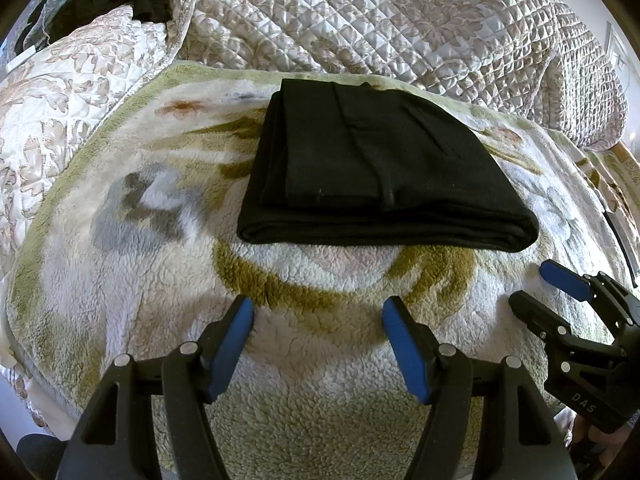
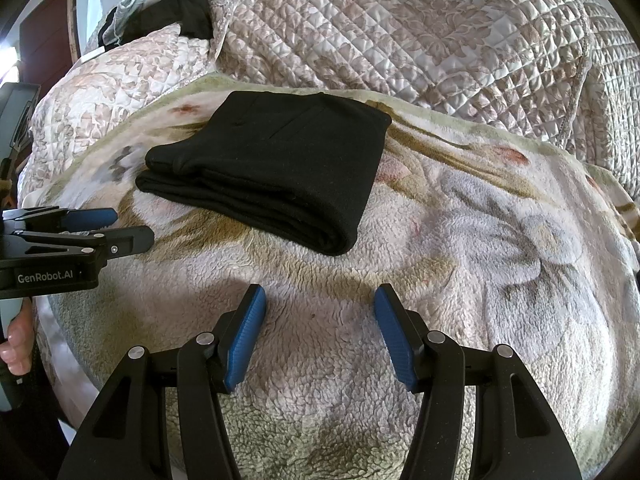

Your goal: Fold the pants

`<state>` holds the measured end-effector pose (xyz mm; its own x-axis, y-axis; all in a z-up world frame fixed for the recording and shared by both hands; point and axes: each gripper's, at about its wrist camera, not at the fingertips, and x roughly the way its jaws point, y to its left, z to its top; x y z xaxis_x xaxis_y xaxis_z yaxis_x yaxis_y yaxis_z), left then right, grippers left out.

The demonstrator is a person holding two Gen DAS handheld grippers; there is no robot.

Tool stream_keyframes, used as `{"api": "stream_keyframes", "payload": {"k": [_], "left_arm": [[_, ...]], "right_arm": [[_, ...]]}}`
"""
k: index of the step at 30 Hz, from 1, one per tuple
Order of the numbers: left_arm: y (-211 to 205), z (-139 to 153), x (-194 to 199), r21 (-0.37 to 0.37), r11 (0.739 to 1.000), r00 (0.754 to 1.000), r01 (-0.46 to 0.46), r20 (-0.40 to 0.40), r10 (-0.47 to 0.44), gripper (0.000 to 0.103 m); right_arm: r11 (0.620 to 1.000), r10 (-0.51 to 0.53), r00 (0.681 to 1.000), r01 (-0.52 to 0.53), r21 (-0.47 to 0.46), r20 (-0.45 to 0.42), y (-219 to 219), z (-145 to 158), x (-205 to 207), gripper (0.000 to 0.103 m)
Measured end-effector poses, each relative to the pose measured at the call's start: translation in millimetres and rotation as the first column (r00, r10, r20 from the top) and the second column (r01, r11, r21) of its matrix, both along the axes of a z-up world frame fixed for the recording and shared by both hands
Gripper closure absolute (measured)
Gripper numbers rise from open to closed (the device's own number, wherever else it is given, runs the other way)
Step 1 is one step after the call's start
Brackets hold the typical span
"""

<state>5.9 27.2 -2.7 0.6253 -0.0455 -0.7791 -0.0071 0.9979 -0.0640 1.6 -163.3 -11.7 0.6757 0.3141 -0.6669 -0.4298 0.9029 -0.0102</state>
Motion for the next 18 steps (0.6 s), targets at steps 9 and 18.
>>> {"api": "stream_keyframes", "payload": {"k": [9, 18], "left_arm": [[2.2, -1.0, -0.6, 0.004, 1.000, 1.000, 0.001, 0.000, -0.001, 0.033], [2.2, -1.2, -0.3, 0.004, 1.000, 1.000, 0.000, 0.000, 0.000, 0.033]], "right_arm": [[1.000, 0.001, 1.000, -0.001, 0.000, -0.001, -0.4, 0.0, 0.0, 0.046], [1.000, 0.004, 1.000, -0.004, 0.000, 0.000, -0.4, 0.0, 0.6, 0.046]]}}
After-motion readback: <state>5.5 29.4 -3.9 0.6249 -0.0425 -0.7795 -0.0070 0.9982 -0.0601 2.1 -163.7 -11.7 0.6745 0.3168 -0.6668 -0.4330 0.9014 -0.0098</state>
